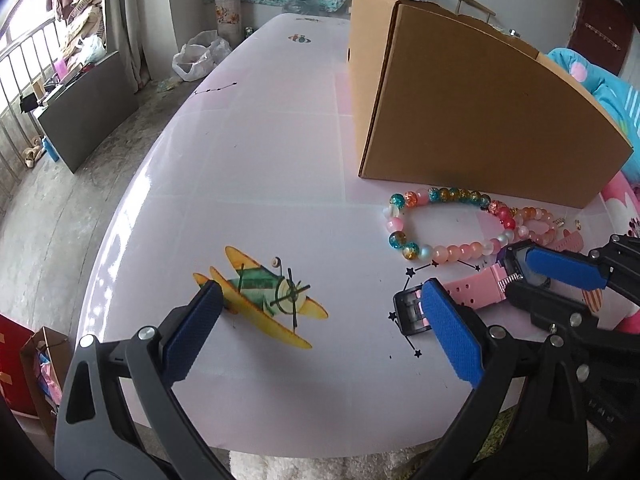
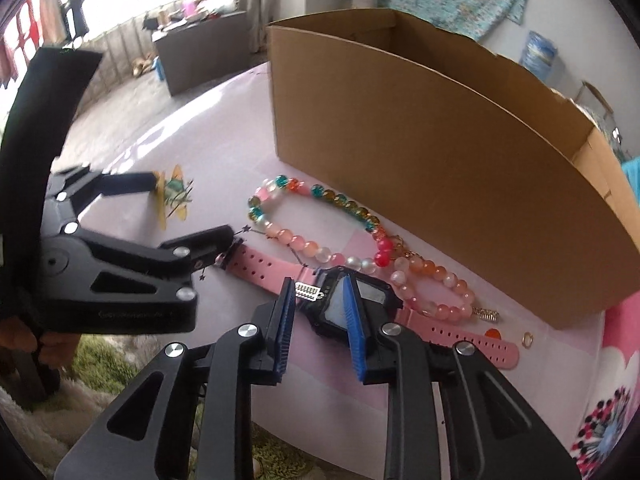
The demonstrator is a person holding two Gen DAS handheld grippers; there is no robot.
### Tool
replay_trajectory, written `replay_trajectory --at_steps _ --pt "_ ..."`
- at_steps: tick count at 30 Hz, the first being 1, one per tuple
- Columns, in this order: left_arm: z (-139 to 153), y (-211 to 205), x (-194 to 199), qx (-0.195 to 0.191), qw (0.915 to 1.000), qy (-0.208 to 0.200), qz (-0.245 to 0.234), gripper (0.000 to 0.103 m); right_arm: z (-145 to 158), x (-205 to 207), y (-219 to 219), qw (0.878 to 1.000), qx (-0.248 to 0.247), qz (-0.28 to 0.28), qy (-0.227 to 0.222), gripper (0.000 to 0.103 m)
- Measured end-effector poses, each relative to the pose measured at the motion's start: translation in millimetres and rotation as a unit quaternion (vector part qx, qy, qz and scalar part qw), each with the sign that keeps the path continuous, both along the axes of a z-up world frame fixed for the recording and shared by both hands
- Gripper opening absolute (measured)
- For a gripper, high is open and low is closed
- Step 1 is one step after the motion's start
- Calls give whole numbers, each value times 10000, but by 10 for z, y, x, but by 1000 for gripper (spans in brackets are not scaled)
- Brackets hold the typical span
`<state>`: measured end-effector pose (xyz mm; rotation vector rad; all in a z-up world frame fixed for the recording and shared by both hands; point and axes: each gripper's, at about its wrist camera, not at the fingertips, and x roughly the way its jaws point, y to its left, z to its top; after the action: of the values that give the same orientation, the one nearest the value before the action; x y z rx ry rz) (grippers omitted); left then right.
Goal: Organize jewelry
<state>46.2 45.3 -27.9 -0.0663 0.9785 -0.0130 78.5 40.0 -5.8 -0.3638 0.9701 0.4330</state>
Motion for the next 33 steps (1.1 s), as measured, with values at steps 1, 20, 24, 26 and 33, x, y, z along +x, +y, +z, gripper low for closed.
replay_trajectory --at_steps 1,20,24,26,33 --pt "-1 7 2 -9 10000 -8 -5 96 -5 5 45 9999 -123 44 -61 25" --pt "-31 -30 -68 12 9999 -132 -84 96 32 -302 273 9969 -555 558 -5 5" --pt "-29 -32 -68 14 9999 -137 -89 96 42 -389 227 9969 -453 605 215 5" --pt "-31 -31 -67 15 9999 -134 -88 96 93 -405 192 9975 -337 573 231 5" --pt "-26 -34 -63 -1 9999 -126 -91 96 215 -148 70 9990 -34 437 -85 5"
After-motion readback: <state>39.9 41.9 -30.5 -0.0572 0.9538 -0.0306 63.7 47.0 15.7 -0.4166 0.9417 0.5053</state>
